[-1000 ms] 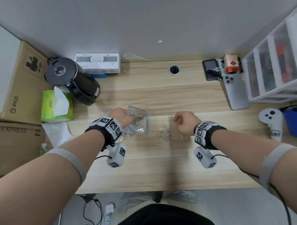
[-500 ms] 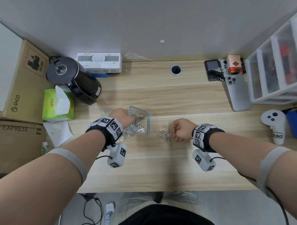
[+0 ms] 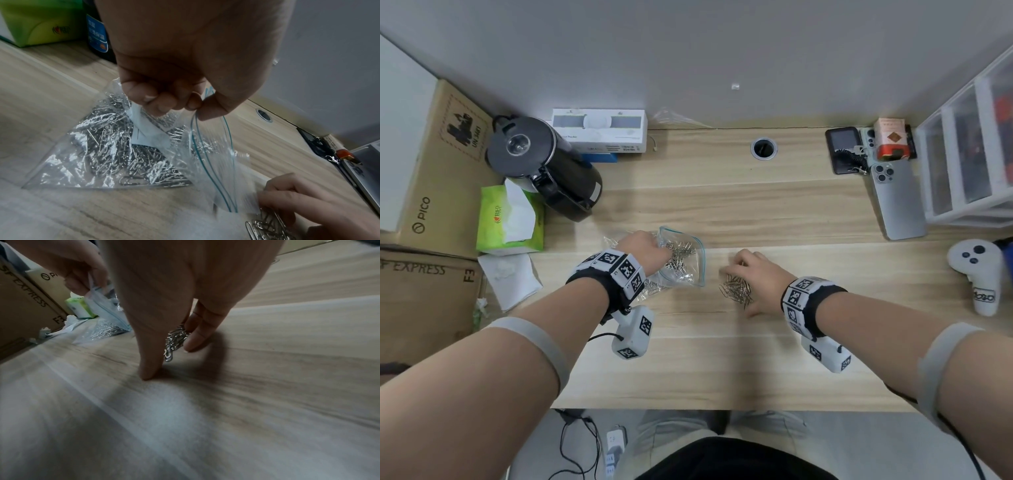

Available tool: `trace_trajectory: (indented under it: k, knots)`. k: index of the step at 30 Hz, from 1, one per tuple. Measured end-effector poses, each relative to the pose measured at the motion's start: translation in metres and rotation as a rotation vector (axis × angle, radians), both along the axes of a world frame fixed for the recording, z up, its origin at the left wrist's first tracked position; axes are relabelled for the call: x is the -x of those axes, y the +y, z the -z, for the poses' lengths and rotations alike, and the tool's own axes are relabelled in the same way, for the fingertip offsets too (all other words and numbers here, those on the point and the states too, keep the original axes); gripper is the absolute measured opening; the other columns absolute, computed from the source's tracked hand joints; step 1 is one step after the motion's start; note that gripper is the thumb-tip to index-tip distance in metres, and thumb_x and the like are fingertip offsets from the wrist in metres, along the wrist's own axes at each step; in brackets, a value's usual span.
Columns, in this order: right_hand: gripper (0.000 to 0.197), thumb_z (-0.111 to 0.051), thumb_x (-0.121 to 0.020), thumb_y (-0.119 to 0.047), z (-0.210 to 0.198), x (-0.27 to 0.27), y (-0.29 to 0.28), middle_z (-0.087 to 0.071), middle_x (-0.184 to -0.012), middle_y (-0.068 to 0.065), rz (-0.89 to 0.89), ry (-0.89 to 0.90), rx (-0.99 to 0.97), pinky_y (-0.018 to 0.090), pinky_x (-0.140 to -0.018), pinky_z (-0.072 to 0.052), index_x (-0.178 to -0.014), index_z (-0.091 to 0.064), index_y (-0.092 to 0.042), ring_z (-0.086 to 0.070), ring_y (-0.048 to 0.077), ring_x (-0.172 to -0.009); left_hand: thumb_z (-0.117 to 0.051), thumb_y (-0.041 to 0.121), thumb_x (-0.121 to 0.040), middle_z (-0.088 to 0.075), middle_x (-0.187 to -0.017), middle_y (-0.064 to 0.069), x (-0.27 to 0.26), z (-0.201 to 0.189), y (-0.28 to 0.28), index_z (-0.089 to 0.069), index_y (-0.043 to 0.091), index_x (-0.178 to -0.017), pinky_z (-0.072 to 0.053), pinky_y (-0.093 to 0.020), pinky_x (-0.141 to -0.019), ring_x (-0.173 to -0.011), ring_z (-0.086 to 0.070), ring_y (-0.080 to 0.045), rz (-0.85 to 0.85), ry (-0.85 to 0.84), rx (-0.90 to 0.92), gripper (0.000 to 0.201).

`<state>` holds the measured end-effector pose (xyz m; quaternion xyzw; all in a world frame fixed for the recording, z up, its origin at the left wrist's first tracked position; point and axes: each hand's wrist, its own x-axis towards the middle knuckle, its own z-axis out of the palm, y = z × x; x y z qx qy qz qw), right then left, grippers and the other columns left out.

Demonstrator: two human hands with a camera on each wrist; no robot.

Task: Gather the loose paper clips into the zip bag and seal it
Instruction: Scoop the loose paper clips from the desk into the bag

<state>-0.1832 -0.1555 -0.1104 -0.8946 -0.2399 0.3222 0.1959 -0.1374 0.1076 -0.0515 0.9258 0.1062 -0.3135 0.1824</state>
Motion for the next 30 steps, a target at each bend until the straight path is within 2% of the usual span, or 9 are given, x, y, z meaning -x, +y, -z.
trace_trajectory:
  k: [3, 7, 11, 17, 20, 24, 27, 30]
  knots:
    - [0.083, -0.086, -0.06, -0.033, 0.002, 0.002, 0.001, -0.039, -0.123, -0.001, 0.003, -0.015, -0.038, 0.033, -0.1, -0.039, -0.134, -0.049, -0.032, -0.037, 0.018, -0.109, -0.058, 0.027, -0.084, -0.033, -0.056, 0.0, 0.0, 0.0, 0.0, -0.031, 0.018, -0.055, -0.024, -0.026, -0.049, -0.052, -0.035, -0.018, -0.004, -0.006, -0.001, 0.041]
    - [0.076, -0.084, -0.066, -0.036, 0.003, 0.006, 0.003, -0.04, -0.122, -0.002, -0.006, -0.046, -0.058, 0.029, -0.097, -0.037, -0.133, -0.05, -0.034, -0.035, 0.017, -0.109, -0.057, 0.027, -0.084, -0.033, -0.056, 0.0, 0.0, 0.002, 0.0, -0.031, 0.018, -0.055, -0.026, -0.027, -0.05, -0.053, -0.035, -0.019, 0.005, -0.001, -0.002, 0.04]
    - [0.059, -0.077, -0.076, -0.036, 0.002, 0.007, 0.009, -0.041, -0.12, 0.0, -0.029, -0.071, -0.052, 0.03, -0.096, -0.037, -0.13, -0.054, -0.034, -0.034, 0.019, -0.108, -0.057, 0.026, -0.082, -0.033, -0.056, 0.0, 0.0, 0.003, 0.001, -0.031, 0.018, -0.054, -0.025, -0.027, -0.051, -0.053, -0.035, -0.02, 0.007, 0.009, -0.005, 0.039]
    - [0.026, -0.068, -0.086, -0.024, 0.003, 0.008, 0.01, -0.05, -0.111, 0.003, -0.039, -0.078, -0.074, 0.037, -0.094, -0.042, -0.112, -0.067, -0.025, -0.04, 0.025, -0.104, -0.056, 0.027, -0.084, -0.033, -0.056, 0.001, -0.001, 0.002, 0.0, -0.031, 0.018, -0.055, -0.025, -0.027, -0.05, -0.052, -0.034, -0.019, 0.019, 0.011, -0.012, 0.039]
    - [0.017, -0.068, -0.085, -0.016, 0.007, 0.009, 0.009, -0.055, -0.101, 0.006, -0.003, -0.119, -0.125, 0.041, -0.09, -0.045, -0.101, -0.072, -0.019, -0.046, 0.029, -0.097, -0.057, 0.027, -0.084, -0.033, -0.053, 0.001, 0.0, 0.002, 0.001, -0.031, 0.017, -0.053, -0.024, -0.027, -0.049, -0.051, -0.034, -0.019, 0.014, 0.0, -0.021, 0.041]
    - [0.014, -0.067, -0.083, -0.007, 0.011, 0.012, 0.008, -0.057, -0.092, 0.011, 0.034, -0.154, -0.163, 0.035, -0.085, -0.044, -0.094, -0.075, -0.012, -0.052, 0.032, -0.092, -0.058, 0.028, -0.084, -0.035, -0.054, 0.0, -0.001, 0.004, 0.001, -0.033, 0.017, -0.054, -0.026, -0.027, -0.05, -0.051, -0.036, -0.02, 0.009, 0.009, -0.028, 0.04]
    - [0.015, -0.068, -0.078, -0.002, 0.013, 0.016, 0.007, -0.058, -0.086, 0.011, 0.05, -0.171, -0.168, 0.035, -0.079, -0.048, -0.088, -0.075, -0.011, -0.056, 0.033, -0.086, -0.058, 0.028, -0.084, -0.034, -0.056, 0.0, -0.002, 0.005, 0.001, -0.031, 0.017, -0.056, -0.025, -0.027, -0.05, -0.052, -0.035, -0.02, 0.013, 0.012, -0.022, 0.04]
    - [0.02, -0.064, -0.078, -0.002, 0.009, 0.014, 0.01, -0.061, -0.089, 0.01, 0.136, -0.125, -0.158, 0.028, -0.077, -0.044, -0.089, -0.077, -0.01, -0.058, 0.031, -0.086, -0.057, 0.027, -0.083, -0.032, -0.056, 0.001, -0.003, 0.005, 0.001, -0.03, 0.018, -0.057, -0.024, -0.026, -0.05, -0.053, -0.033, -0.019, 0.013, 0.015, -0.014, 0.039]
